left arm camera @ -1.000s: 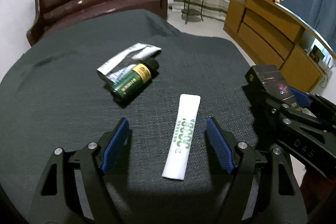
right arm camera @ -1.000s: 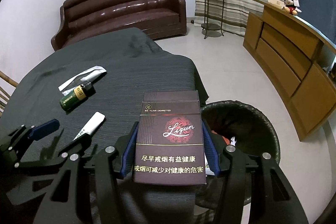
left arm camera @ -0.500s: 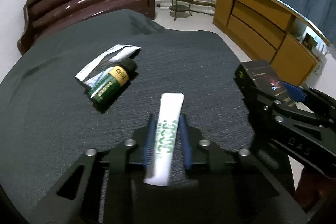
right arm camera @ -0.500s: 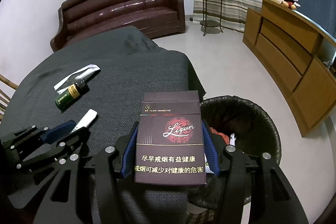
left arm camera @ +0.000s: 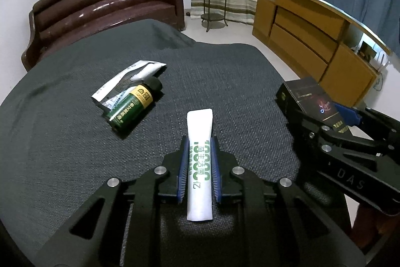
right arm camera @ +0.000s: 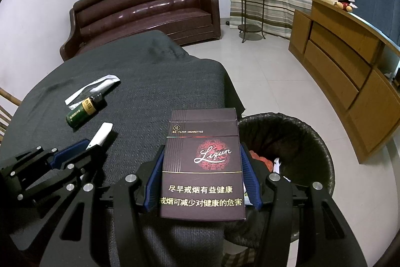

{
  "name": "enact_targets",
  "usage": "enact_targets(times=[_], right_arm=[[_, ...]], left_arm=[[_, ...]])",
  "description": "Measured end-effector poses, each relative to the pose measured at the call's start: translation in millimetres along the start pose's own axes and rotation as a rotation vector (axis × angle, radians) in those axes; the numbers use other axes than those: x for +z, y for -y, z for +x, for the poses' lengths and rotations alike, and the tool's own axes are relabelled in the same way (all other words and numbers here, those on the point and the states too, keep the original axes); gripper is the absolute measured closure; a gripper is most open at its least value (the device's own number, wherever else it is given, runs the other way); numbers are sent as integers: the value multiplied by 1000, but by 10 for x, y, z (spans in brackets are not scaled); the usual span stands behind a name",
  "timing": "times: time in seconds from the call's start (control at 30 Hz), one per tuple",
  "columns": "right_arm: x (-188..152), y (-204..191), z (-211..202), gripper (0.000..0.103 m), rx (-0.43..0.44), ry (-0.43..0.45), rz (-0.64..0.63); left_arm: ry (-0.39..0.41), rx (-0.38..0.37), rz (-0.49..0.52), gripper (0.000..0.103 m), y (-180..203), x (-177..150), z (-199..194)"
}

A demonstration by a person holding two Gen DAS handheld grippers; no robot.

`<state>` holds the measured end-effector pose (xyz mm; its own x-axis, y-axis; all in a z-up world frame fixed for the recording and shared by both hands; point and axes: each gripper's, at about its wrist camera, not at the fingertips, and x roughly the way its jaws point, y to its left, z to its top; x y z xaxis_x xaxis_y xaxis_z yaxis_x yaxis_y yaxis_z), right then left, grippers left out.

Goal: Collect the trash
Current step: 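Carry the cigarette box and white tube in both grippers over the bin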

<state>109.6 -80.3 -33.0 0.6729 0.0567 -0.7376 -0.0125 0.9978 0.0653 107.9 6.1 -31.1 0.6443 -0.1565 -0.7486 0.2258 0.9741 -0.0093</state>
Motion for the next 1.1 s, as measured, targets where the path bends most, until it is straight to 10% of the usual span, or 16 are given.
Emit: enact_targets(times=[1.1], right_arm=[[6, 798, -336, 48, -147, 109, 82]], left_arm=[[184, -104, 33, 87, 682, 308, -267]])
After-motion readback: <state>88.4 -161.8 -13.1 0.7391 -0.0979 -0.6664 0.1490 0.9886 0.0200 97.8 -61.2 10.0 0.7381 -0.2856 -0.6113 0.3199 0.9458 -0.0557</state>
